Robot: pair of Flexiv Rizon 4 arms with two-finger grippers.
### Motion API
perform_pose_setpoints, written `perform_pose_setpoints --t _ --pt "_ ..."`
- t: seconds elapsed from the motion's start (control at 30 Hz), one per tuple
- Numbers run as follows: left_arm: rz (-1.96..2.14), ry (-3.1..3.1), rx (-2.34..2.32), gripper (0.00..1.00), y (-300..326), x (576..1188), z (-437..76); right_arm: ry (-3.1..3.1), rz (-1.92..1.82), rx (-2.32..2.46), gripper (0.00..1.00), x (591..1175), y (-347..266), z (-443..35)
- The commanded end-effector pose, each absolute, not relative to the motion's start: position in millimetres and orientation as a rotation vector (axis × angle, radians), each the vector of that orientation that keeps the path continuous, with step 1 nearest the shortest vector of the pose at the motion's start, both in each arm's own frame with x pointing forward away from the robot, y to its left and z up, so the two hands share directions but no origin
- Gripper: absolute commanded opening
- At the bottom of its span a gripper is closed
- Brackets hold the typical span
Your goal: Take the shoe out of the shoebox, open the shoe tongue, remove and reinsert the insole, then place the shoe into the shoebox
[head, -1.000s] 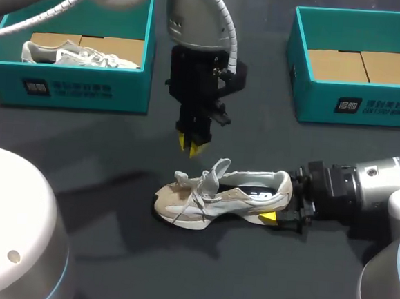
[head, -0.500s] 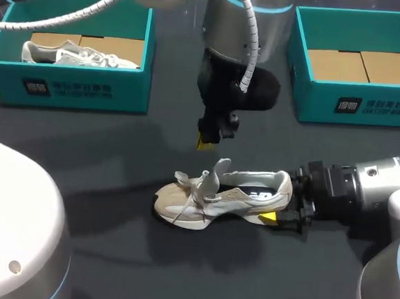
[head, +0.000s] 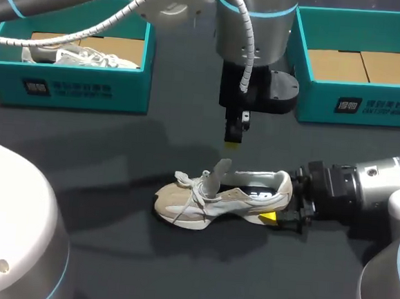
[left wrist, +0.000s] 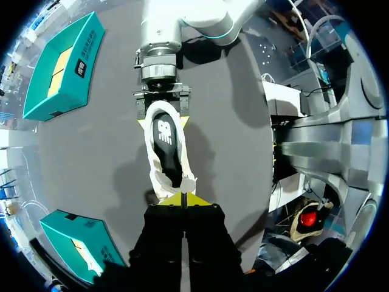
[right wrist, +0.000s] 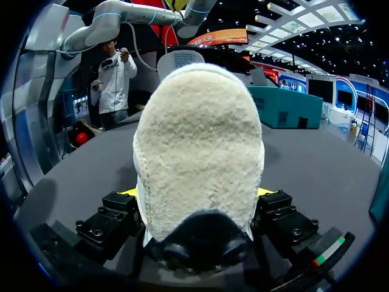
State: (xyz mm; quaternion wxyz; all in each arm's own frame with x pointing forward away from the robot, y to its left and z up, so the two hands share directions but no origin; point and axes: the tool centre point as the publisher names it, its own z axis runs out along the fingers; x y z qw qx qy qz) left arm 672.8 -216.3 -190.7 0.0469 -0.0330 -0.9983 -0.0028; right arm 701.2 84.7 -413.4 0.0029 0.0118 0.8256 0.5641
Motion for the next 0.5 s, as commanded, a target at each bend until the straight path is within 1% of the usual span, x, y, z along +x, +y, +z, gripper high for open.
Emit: perform_pose_setpoints --t 0.03,0.17,0.3,0.5 --pt "0.048 -3.052 -0.1 0.0 -207.5 670.6 -191.5 2.593 1.765 0.038 0.0 701.1 83.5 -412.7" --pt "0.048 -3.052 -0.1 0.0 -207.5 670.6 -191.5 2.593 1.765 0.038 0.0 701.1 83.5 -412.7" --pt "0.114 -3.058 -0.106 0.0 -227.0 683.1 -215.1 2.593 1.765 0.038 0.0 701.1 83.5 -412.7" --pt "0.161 -3.121 -0.135 0.0 -243.7 675.4 -235.7 2.593 1.765 0.038 0.0 701.1 83.5 -412.7"
